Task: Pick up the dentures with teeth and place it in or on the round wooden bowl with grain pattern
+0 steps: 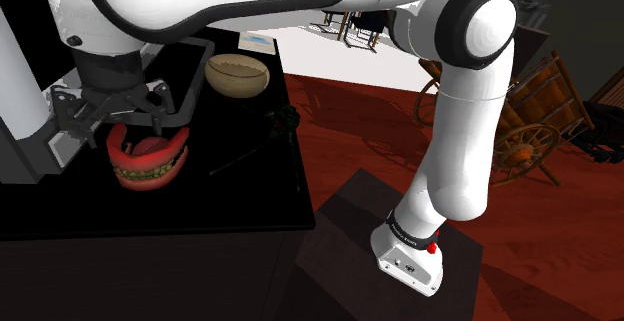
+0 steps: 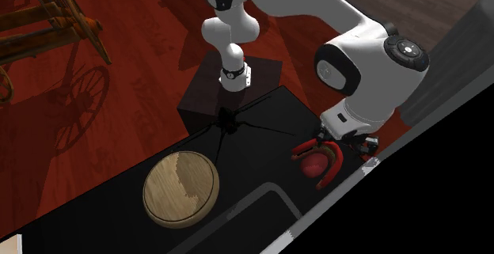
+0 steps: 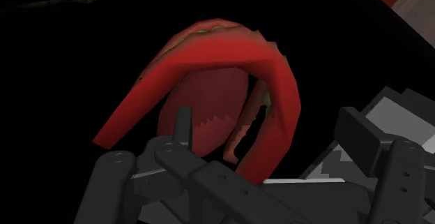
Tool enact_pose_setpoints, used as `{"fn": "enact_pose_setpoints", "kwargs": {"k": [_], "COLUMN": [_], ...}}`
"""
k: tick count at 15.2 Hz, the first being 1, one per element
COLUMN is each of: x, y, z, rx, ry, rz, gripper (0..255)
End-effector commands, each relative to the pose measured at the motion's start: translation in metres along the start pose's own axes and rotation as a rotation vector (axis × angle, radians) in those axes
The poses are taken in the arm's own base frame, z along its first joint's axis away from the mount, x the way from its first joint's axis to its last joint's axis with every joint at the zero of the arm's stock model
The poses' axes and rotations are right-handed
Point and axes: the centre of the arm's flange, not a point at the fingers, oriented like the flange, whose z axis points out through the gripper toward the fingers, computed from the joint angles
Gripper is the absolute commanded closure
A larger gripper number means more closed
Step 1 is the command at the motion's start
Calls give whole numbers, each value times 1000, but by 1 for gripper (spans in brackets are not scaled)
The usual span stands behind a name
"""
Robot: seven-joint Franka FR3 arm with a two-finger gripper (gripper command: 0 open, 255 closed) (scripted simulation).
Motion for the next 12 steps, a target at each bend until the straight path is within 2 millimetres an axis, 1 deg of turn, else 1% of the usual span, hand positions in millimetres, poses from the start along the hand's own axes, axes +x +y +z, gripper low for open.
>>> {"fn": "enact_pose_setpoints", "kwargs": {"k": [1,3,10,11,12], "x": [7,7,7,0,1], "y": [-12,-12,-12,-9,-7], "z": [34,42,42,40,43], "rx": [35,35,35,36,36], "ry": [-5,-5,-5,-6,-6], "rz": [1,1,1,2,2], "gripper": [0,0,0,255,255]}}
